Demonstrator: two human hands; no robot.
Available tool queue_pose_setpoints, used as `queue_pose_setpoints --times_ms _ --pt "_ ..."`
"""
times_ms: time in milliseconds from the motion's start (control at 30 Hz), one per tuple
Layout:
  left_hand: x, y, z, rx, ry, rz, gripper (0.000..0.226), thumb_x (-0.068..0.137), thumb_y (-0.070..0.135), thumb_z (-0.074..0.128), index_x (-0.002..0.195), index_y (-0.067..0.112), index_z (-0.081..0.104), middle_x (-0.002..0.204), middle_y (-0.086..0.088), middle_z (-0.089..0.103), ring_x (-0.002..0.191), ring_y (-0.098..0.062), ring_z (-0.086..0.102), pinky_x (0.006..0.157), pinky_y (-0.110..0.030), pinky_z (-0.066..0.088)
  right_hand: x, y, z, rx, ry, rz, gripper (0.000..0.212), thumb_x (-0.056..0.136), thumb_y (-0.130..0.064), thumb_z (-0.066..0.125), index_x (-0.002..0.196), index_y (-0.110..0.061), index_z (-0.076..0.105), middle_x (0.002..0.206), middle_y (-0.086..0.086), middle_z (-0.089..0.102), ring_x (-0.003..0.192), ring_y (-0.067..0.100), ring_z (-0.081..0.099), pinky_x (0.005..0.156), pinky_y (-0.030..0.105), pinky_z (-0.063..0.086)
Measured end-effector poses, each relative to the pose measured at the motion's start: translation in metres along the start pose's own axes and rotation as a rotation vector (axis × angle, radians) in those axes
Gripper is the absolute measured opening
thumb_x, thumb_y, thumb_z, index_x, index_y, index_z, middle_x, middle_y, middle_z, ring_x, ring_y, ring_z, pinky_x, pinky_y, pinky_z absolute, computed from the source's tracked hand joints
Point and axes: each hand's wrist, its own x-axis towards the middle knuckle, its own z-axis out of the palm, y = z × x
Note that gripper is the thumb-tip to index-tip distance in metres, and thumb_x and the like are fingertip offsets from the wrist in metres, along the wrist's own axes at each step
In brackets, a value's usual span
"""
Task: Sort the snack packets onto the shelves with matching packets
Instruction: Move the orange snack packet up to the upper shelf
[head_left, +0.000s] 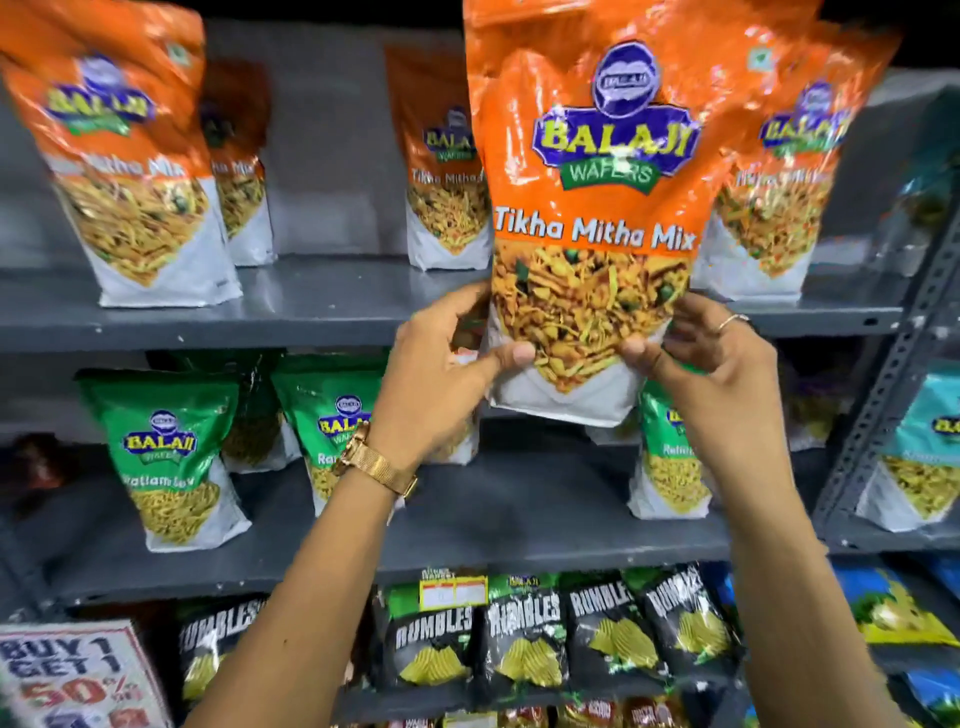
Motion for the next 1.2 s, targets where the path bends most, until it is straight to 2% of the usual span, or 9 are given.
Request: queue_pose_setpoints --times_ms 133,267,433,633,800,933,1000,1067,1200 --pt "0.03 -0.004 -0.009 0.023 0.158 -0.004 0.055 0.072 0.039 0.074 0.122 0.021 0.061 0.115 -0.001 0.072 0.107 -0.018 0.066 0.093 -0.045 0.055 0.041 0.001 0.032 0.094 -0.03 -0.043 0.022 0.084 -0.013 0.068 0.099 -0.029 0.064 0.1 -0.013 0.072 0.092 -0.003 0.068 0.081 0.02 0.051" --pt "0.059 -0.018 -0.018 0.084 0.237 -0.031 0.055 0.069 0.039 0.072 0.12 0.023 0.062 0.116 0.001 0.071 0.109 -0.017 0.065 0.095 -0.044 0.053 0.081 0.018 0.06 0.114 -0.077 -0.053 0.029 0.081 -0.023 0.068 0.11 -0.023 0.064 0.11 -0.001 0.073 0.105 0.014 0.068 0.093 0.042 0.055" --pt "0.092 -0.048 -0.022 0.106 0.258 -0.086 0.049 0.067 0.034 0.069 0.114 0.022 0.063 0.107 0.0 0.073 0.099 -0.018 0.068 0.088 -0.047 0.057 0.122 0.035 0.096 0.086 -0.104 -0.006 0.026 0.084 -0.014 0.067 0.109 -0.019 0.06 0.106 -0.001 0.07 0.101 0.012 0.066 0.095 0.04 0.053" --pt "0.116 -0.089 -0.017 0.119 0.274 -0.176 0.043 0.076 0.022 0.071 0.117 0.021 0.058 0.112 -0.003 0.071 0.106 -0.025 0.065 0.091 -0.05 0.054 0.15 0.057 0.131 0.032 -0.095 0.025 0.028 0.086 -0.008 0.064 0.113 -0.011 0.061 0.107 0.005 0.07 0.104 0.017 0.064 0.099 0.043 0.051" --pt "0.137 -0.102 -0.018 0.116 0.176 -0.219 0.042 0.083 0.013 0.068 0.121 0.016 0.05 0.107 0.002 0.063 0.109 -0.027 0.062 0.092 -0.039 0.051 0.163 0.074 0.143 -0.001 -0.111 0.001 0.034 0.088 -0.02 0.063 0.122 -0.019 0.058 0.11 0.0 0.067 0.106 0.016 0.062 0.099 0.04 0.05" --pt "0.135 -0.108 -0.021 0.094 0.041 -0.287 0.065 0.077 0.037 0.074 0.13 0.025 0.039 0.128 0.005 0.058 0.117 -0.017 0.055 0.091 -0.029 0.041 0.166 0.086 0.139 -0.055 -0.232 0.01 0.044 0.085 -0.037 0.064 0.127 -0.032 0.052 0.13 -0.004 0.062 0.117 0.017 0.061 0.102 0.046 0.049" --pt "0.135 -0.112 -0.021 0.086 -0.003 -0.309 0.078 0.071 0.041 0.079 0.134 0.028 0.035 0.136 0.005 0.055 0.122 -0.018 0.054 0.094 -0.028 0.041 0.167 0.09 0.136 -0.08 -0.291 0.03 0.061 0.078 -0.041 0.07 0.134 -0.034 0.046 0.137 -0.008 0.058 0.125 0.015 0.055 0.105 0.044 0.046" --pt "0.134 -0.113 -0.021 0.137 -0.026 -0.284 0.081 0.071 0.037 0.08 0.136 0.028 0.032 0.14 0.003 0.053 0.126 -0.02 0.052 0.095 -0.029 0.042 0.166 0.092 0.136 -0.103 -0.307 0.039 0.073 0.074 -0.04 0.074 0.138 -0.033 0.04 0.139 -0.008 0.057 0.128 0.015 0.053 0.107 0.044 0.045" --pt "0.133 -0.116 -0.02 0.228 -0.01 -0.231 0.078 0.072 0.032 0.079 0.135 0.026 0.033 0.14 0.001 0.054 0.125 -0.023 0.052 0.094 -0.032 0.045 0.163 0.09 0.136 -0.119 -0.269 0.022 0.064 0.075 -0.031 0.076 0.13 -0.033 0.044 0.134 -0.008 0.059 0.124 0.016 0.056 0.104 0.044 0.047"
